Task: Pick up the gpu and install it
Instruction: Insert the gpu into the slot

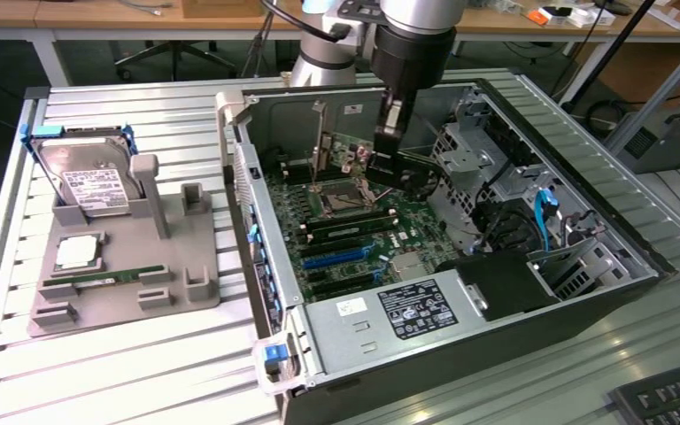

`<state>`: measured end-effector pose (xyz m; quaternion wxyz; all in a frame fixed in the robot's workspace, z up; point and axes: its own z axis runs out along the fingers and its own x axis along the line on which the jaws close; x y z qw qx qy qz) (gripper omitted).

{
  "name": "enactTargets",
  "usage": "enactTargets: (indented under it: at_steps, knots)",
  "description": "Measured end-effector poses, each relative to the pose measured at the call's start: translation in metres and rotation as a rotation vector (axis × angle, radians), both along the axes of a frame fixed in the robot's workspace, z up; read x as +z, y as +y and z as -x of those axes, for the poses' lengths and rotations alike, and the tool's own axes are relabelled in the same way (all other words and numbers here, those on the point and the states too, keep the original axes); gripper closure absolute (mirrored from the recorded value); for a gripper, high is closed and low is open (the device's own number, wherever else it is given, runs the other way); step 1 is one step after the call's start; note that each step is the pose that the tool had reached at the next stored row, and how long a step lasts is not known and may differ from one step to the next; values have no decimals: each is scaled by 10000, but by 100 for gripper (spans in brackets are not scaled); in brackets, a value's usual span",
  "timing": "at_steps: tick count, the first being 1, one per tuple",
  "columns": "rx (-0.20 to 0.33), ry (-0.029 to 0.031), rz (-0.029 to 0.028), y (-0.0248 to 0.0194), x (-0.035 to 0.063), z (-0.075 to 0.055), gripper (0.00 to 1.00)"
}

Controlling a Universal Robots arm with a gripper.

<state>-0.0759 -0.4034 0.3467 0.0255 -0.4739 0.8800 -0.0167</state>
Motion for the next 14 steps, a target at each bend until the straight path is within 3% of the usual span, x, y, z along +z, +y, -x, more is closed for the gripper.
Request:
enactTargets:
  at_steps: [14]
  knots:
    - [695,0,0,0,0,0,73]
